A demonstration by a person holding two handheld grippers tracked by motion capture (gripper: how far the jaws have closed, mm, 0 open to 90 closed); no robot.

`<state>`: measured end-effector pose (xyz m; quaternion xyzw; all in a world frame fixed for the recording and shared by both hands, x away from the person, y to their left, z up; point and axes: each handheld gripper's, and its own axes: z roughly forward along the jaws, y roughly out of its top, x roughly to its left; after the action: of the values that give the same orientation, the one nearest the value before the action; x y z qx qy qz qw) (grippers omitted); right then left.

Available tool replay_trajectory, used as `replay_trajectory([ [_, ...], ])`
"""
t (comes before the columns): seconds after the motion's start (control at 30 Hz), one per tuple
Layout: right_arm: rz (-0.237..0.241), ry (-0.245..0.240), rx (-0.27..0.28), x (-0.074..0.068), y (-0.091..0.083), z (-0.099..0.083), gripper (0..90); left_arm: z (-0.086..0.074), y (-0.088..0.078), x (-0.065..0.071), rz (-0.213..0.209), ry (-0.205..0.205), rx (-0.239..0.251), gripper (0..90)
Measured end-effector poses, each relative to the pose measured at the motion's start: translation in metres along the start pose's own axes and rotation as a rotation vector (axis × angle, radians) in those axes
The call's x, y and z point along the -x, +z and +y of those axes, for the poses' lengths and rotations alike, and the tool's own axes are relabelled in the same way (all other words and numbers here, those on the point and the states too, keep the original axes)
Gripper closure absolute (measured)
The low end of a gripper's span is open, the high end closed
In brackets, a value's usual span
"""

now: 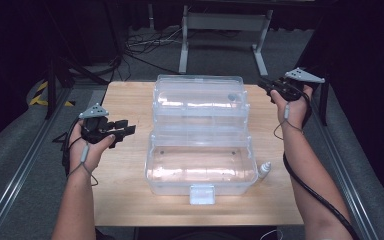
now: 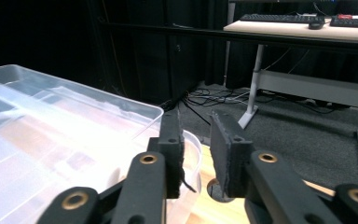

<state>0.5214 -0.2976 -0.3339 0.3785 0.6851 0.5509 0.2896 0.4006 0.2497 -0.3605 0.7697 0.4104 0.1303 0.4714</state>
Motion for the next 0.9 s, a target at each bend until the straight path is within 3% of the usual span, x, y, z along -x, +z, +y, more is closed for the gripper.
replay_trajectory([
  [0.13, -0.011, -0.019, -0.005, -0.001, -0.017, 0.001, 69.5, 0.002, 0.002, 0.0, 0.007, 0.009, -0.011, 51.7],
  [0.17, 0.007, -0.015, 0.002, -0.002, -0.026, 0.001, 68.5, 0.002, 0.002, -0.001, 0.008, 0.01, -0.005, 49.9],
  [0.5, 0.05, -0.063, -0.005, -0.013, -0.057, 0.0, 62.5, -0.005, 0.0, -0.012, 0.053, 0.034, 0.0, 40.7],
  [0.63, 0.072, -0.063, -0.019, -0.017, -0.069, -0.003, 61.2, -0.008, -0.002, -0.013, 0.072, 0.038, -0.008, 40.2],
  [0.9, 0.146, -0.087, -0.078, -0.021, -0.089, -0.002, 59.3, -0.01, -0.003, -0.012, 0.063, 0.042, -0.02, 39.8],
])
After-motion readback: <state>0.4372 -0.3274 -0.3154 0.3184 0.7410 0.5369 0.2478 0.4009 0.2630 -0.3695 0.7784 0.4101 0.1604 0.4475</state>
